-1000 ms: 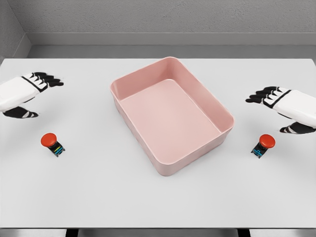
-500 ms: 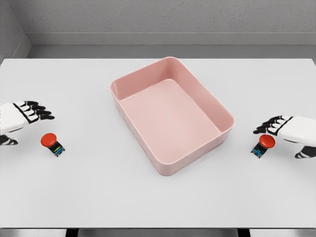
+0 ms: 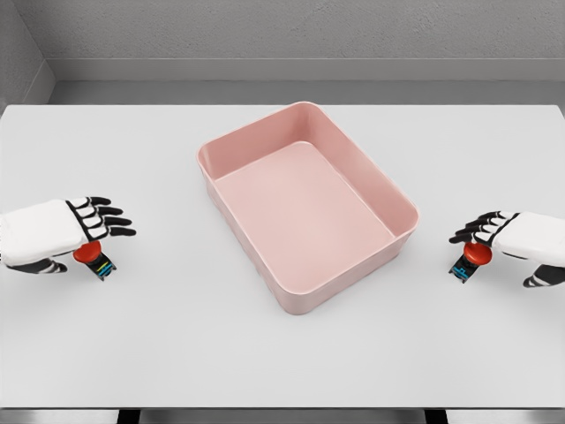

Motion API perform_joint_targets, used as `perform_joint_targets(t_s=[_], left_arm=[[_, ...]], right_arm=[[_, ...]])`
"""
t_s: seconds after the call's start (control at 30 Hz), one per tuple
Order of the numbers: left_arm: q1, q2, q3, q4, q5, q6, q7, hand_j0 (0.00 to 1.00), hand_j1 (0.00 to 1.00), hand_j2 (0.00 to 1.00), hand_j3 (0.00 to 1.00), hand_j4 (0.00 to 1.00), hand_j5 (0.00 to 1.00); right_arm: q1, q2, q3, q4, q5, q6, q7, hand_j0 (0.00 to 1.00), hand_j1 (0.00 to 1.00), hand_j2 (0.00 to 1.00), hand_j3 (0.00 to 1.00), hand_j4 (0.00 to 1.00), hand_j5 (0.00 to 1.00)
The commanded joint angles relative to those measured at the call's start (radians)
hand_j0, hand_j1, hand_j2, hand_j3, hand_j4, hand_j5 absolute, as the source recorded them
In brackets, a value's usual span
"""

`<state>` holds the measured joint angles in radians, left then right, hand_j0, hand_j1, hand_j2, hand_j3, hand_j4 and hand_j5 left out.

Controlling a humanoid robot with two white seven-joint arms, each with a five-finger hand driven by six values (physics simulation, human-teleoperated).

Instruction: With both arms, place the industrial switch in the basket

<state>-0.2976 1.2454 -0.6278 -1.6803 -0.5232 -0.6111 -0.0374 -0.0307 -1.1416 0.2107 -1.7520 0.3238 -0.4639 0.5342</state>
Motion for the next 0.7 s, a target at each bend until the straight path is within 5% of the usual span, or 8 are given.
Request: perform_joint_targets(t_s=[0.0,0.33,0.53,0.67], left_arm=[[0.000,-0.009,0.000,-0.016,-0.003,0.000,-0.007,1.00,1.00,1.00,1.00,1.00,1.00],[0.000,-0.003,0.005,-0.026,-0.032,0.000,-0.055,1.00,1.00,1.00,1.00,1.00,1.00],[0.000,-0.003,0.010,-0.019,-0.038,0.000,-0.055,0.78,0.78,0.78,0.78,0.78,0.78],[0.000,-0.003,0.007,-0.018,-0.050,0.000,-0.055,0.76,0.76,0.76,0.76,0.76,0.76]], right_arm=[[0.000,0.002,0.001,-0.001,-0.003,0.002,0.000,1.00,1.00,1.00,1.00,1.00,1.00],[-0.017,0.014,0.022,-0.001,-0.005,-0.005,-0.008,1.00,1.00,1.00,1.00,1.00,1.00],[-0.052,0.028,0.087,-0.001,-0.003,-0.012,-0.008,1.00,1.00,1.00,1.00,1.00,1.00],[-0.052,0.028,0.090,-0.001,-0.003,-0.012,-0.008,1.00,1.00,1.00,1.00,1.00,1.00]])
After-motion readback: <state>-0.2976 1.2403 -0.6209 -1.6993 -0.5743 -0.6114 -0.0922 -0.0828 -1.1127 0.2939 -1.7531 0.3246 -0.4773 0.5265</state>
